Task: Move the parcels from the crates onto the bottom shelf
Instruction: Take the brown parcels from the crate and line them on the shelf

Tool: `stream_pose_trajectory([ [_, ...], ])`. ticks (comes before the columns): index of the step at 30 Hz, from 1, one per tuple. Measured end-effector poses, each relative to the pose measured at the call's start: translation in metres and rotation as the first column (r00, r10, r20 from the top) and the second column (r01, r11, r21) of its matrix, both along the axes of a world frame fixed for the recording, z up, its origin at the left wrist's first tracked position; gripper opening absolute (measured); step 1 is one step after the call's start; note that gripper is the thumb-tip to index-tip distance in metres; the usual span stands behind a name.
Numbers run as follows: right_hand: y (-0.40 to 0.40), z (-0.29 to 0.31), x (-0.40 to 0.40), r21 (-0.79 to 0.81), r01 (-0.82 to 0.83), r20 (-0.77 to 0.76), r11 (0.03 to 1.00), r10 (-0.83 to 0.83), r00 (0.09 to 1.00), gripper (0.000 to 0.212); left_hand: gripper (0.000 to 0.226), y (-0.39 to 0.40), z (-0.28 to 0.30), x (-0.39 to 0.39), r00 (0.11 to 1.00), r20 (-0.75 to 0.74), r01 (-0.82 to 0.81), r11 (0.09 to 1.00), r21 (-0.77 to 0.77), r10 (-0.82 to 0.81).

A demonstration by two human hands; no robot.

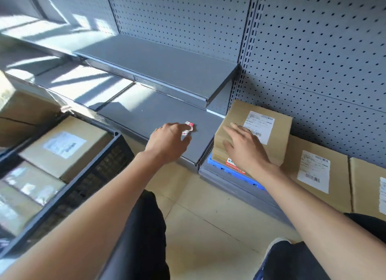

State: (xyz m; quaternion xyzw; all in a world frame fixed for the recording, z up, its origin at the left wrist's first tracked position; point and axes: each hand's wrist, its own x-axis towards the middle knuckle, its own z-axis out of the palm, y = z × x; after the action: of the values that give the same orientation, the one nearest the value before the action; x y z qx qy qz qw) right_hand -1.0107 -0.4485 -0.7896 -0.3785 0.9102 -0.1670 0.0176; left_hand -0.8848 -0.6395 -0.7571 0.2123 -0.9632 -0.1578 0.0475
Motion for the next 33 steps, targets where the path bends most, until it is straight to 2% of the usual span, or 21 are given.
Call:
stream_pose_trajectory([
  [8,-0.138,0.020,0.087,-0.029,-0.218,0.050,0.976,0.219,0.974,0.046,0.038,-0.097,0.013,0.115,0.983,-0.016,-0.184,0.983,-0.003,0.183],
  [11,-0.186,0.018,0.124,-0.015,-0.292,0.083,0.956,0.292,0.953,0.048,0.035,-0.136,0.008,0.168,0.959,-0.032,-0.281,0.959,0.045,0.282],
  [15,-0.246,0.012,0.173,-0.001,-0.389,0.129,0.921,0.386,0.914,0.049,0.035,-0.185,0.002,0.245,0.896,-0.037,-0.434,0.890,0.140,0.443],
  [21,-0.326,-0.008,0.234,0.062,-0.528,0.220,0.847,0.505,0.835,0.051,0.037,-0.232,-0.014,0.347,0.779,0.025,-0.626,0.774,0.098,0.627],
  [26,-0.379,-0.041,0.243,0.101,-0.570,0.271,0.815,0.529,0.804,0.053,0.038,-0.255,-0.048,0.364,0.718,0.031,-0.692,0.706,0.151,0.696],
  [33,-0.431,-0.099,0.196,0.177,-0.545,0.288,0.820,0.486,0.825,0.057,0.046,-0.289,-0.110,0.317,0.755,0.109,-0.653,0.729,0.204,0.646],
])
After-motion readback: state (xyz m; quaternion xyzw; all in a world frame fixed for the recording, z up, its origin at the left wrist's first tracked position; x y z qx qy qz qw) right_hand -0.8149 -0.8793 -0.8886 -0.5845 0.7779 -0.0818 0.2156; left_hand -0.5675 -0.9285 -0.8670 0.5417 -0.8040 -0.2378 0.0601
